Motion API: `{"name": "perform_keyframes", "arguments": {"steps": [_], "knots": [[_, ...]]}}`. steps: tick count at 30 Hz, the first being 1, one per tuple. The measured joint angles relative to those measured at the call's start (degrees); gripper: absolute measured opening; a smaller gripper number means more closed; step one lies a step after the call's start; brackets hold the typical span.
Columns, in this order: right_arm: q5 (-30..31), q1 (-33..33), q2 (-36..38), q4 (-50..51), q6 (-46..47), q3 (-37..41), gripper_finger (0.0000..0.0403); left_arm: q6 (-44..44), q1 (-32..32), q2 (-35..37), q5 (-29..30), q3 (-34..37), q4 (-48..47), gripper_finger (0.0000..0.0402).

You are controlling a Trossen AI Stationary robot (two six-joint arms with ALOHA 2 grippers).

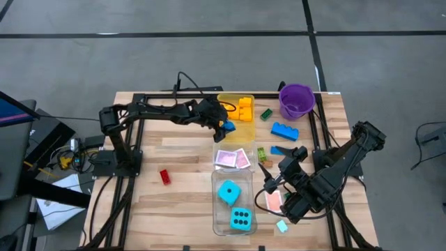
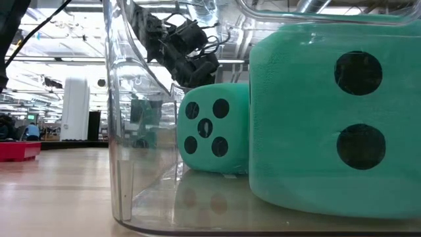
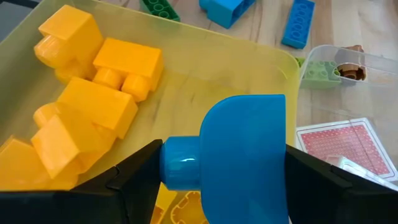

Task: Pick & Place Toys
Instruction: Put the blue game piece into the yellow bin, then put the red game piece into the yellow bin

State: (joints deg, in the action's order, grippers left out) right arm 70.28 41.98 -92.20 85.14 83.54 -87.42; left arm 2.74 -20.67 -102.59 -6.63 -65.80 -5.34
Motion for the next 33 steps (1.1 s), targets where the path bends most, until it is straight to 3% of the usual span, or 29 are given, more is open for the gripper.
{"name": "perform_keyframes", "arguments": {"steps": [16,26,33], "knots": [[0.0,0.0,0.0,0.0,-0.1,0.0,0.0398,0.0,0.0,0.0,1.7,0.0,0.0,0.0314],[0.0,0.0,0.0,0.1,-0.1,0.0,0.0398,0.0,0.0,0.2,1.7,0.0,-0.2,0.0319],[0.0,0.0,0.0,0.1,-0.1,0.0,0.0398,0.3,0.0,4.7,1.7,0.0,-2.4,0.0319]]}}
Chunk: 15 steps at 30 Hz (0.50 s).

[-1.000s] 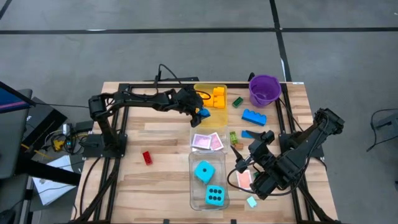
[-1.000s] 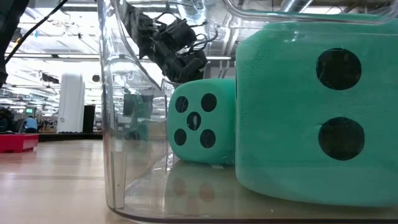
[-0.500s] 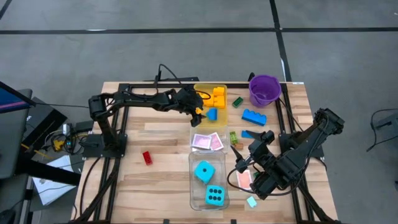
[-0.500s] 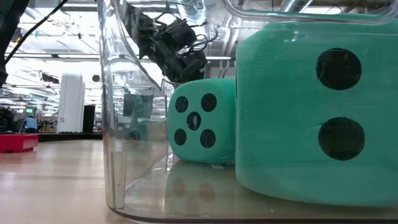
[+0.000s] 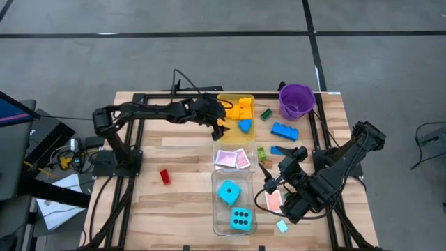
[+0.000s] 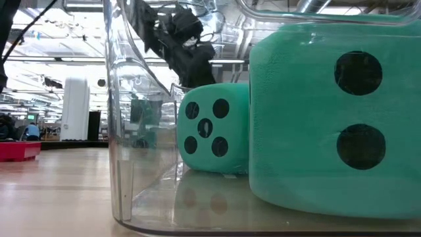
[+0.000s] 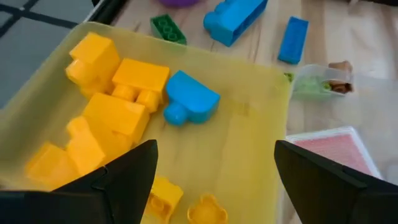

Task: Pick & Place Toys
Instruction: Put the red game piece into the yellow bin

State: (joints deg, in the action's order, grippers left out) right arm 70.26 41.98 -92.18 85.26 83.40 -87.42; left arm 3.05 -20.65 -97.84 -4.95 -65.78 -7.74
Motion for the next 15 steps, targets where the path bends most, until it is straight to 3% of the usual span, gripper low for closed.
{"name": "perform_keyframes", "arguments": {"steps": [8,15], "knots": [[0.0,0.0,0.0,0.2,0.0,0.0,0.0398,1.5,1.2,11.8,-0.8,0.0,-15.8,0.0319],[-0.1,0.0,0.0,0.2,0.0,0.0,0.0398,2.3,7.1,22.2,-3.1,0.0,-32.1,0.0319]]}}
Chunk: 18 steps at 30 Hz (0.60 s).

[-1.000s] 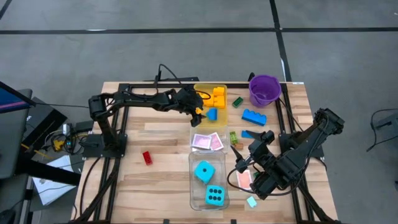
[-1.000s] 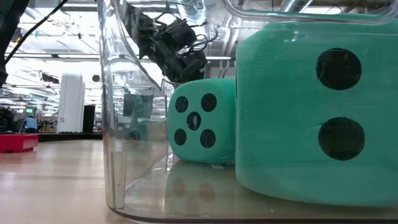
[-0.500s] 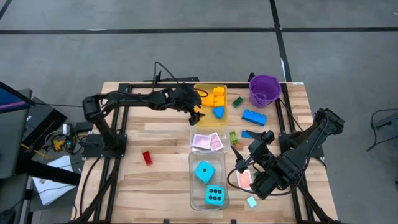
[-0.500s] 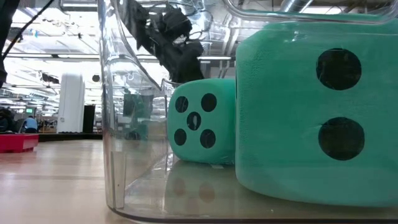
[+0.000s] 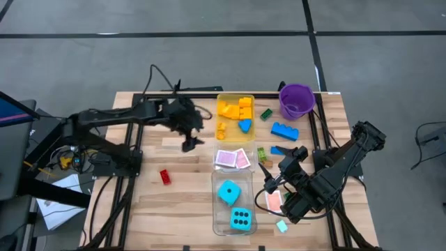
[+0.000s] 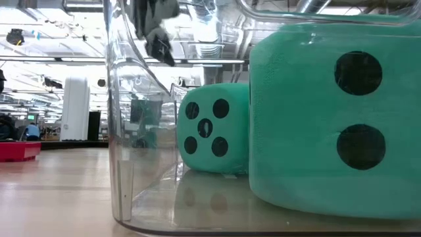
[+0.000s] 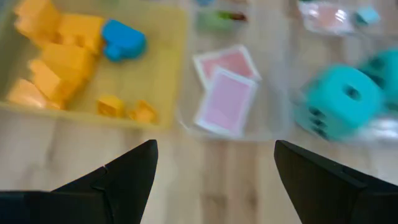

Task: Pick & Place Toys
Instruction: Put the red game piece into the yellow bin

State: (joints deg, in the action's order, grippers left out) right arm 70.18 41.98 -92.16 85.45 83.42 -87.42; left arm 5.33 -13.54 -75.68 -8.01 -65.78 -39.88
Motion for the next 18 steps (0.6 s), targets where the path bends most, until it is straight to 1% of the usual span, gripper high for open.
{"name": "perform_keyframes", "arguments": {"steps": [4,9,13,18], "knots": [[-0.2,0.0,0.0,-0.3,0.0,0.0,0.0398,-2.8,5.3,4.8,0.0,0.0,-4.7,0.0319],[-1.0,0.0,0.0,-0.4,0.0,0.0,0.0398,-4.3,13.1,9.3,0.0,0.0,-7.6,0.0319],[-1.3,0.0,0.0,-0.7,0.1,0.2,0.0398,-6.1,19.1,11.1,0.6,0.0,-9.6,0.0319],[-1.3,-0.2,0.0,-0.8,0.2,0.6,0.0398,-7.6,24.2,12.1,4.0,0.0,-10.4,0.0319]]}}
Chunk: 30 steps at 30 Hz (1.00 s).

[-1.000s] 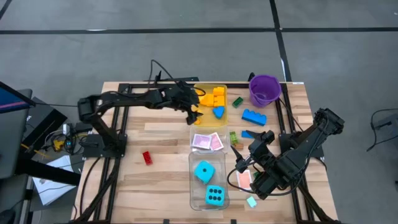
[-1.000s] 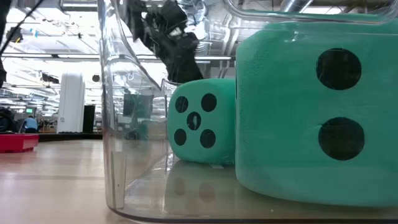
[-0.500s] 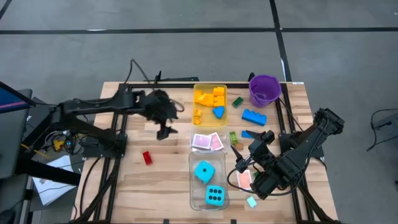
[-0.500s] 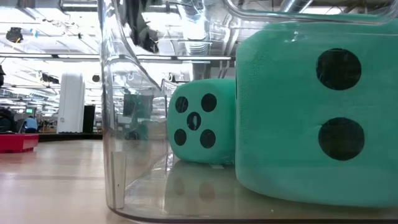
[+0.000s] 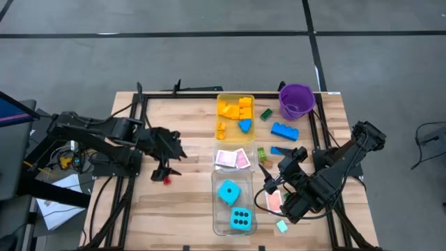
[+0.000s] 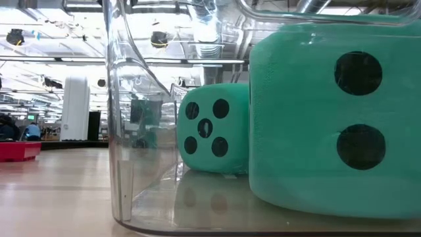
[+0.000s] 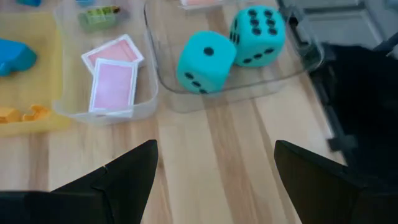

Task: Pick & Place Toys
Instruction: Put the red game piece into the yellow bin

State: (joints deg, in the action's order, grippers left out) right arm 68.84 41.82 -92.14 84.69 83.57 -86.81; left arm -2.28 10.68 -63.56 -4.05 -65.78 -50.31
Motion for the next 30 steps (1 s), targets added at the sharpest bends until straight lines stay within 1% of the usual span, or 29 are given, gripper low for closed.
{"name": "perform_keyframes", "arguments": {"steps": [2,5,9,12,15,23,25,26,30], "knots": [[0.0,0.0,0.0,-0.1,0.0,0.0,0.0398,0.0,1.3,-0.1,1.1,0.0,-1.2,0.0319],[0.0,0.0,0.0,-0.1,0.0,0.0,0.0398,-0.1,2.7,-0.3,1.2,0.0,-2.1,0.0319],[0.0,0.0,0.0,-0.1,0.0,0.0,0.0398,0.2,3.8,-0.4,1.3,0.0,-5.8,0.0319],[0.0,0.0,0.0,-0.1,0.0,0.0,0.0398,0.2,4.5,-0.4,2.2,1.7,-7.0,0.0319],[-0.1,0.0,0.0,-0.1,0.0,0.0,0.0398,-0.1,6.7,-0.4,2.6,5.9,-8.0,0.0319],[-0.2,0.0,0.0,-0.1,0.0,0.0,0.0398,-1.5,13.8,-0.5,2.7,21.2,-6.5,0.0319],[-0.2,0.0,0.0,-0.1,0.0,0.0,0.0398,-1.9,15.7,-0.6,4.0,23.5,-4.6,0.0319],[-0.2,0.0,0.0,-0.2,0.0,0.0,0.0398,-2.4,16.4,-1.2,5.2,23.5,-4.5,0.0319],[-0.2,0.0,0.0,-0.7,0.0,0.0,0.0398,-4.2,19.4,-3.7,12.5,22.6,-4.3,0.0315]]}}
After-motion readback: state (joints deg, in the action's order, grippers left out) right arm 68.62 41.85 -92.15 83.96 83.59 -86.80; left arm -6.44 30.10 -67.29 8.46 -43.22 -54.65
